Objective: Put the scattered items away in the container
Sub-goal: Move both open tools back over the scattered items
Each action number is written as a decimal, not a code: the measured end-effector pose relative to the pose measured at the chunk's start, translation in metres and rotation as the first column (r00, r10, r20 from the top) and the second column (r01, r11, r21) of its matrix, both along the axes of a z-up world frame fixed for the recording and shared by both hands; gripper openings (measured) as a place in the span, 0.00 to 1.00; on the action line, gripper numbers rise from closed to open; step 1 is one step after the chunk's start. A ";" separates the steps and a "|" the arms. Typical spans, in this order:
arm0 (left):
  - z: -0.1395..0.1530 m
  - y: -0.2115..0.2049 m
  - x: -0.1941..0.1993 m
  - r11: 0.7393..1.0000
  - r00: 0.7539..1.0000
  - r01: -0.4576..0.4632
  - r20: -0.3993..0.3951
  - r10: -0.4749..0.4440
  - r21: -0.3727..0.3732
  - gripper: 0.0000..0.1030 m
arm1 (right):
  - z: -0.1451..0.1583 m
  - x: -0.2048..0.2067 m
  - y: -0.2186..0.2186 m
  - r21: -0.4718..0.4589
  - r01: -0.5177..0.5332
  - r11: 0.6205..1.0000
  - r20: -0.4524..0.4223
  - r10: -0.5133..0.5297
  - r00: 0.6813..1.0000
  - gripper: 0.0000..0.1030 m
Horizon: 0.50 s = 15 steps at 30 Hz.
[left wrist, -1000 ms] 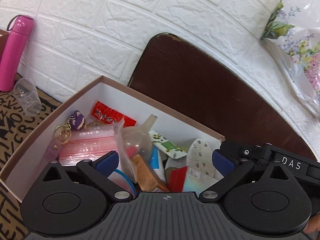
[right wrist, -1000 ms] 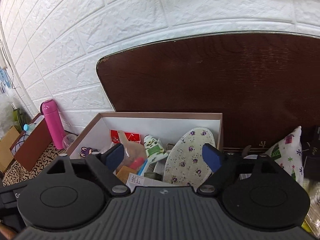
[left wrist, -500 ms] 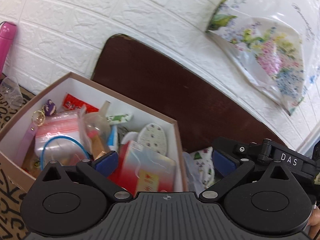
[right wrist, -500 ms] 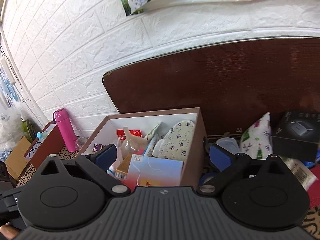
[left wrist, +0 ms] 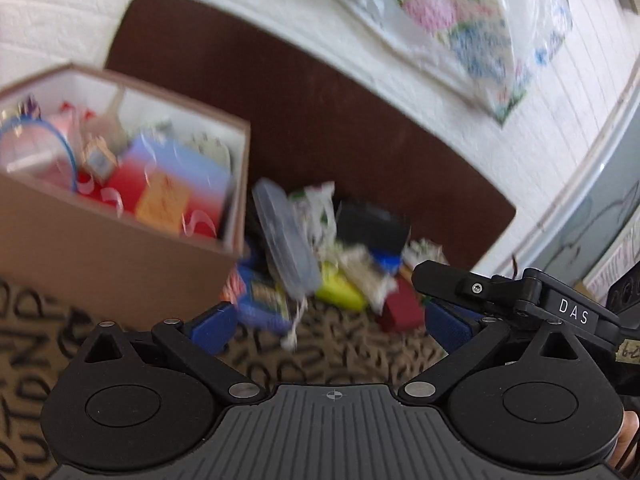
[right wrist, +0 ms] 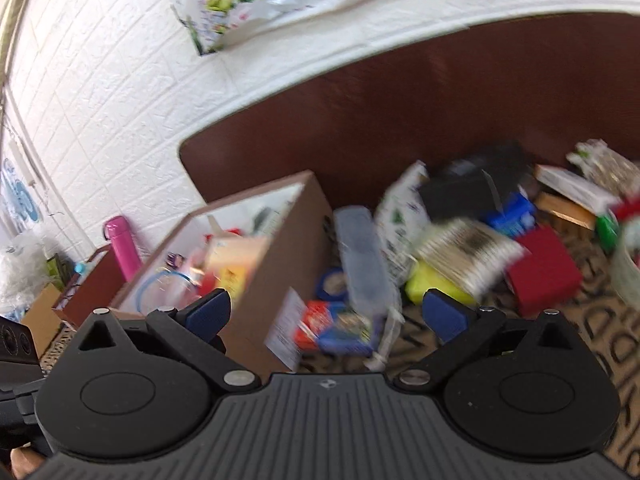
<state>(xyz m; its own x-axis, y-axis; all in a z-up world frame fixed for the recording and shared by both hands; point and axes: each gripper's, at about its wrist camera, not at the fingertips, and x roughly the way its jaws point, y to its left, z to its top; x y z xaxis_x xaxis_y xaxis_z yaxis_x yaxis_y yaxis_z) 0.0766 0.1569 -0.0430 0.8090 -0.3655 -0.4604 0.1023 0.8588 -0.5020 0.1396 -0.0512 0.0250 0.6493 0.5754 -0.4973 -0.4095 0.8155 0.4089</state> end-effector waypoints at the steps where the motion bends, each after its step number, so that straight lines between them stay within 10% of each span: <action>1: -0.010 -0.007 0.000 1.000 1.000 0.012 -0.015 -0.012 0.016 1.00 | -0.011 -0.004 -0.007 -0.018 0.022 1.000 -0.003 -0.022 1.000 0.99; 15: -0.037 -0.053 0.024 0.995 0.999 0.023 -0.026 -0.020 0.098 1.00 | -0.065 -0.007 -0.058 -0.188 0.155 0.970 0.094 -0.139 0.986 0.97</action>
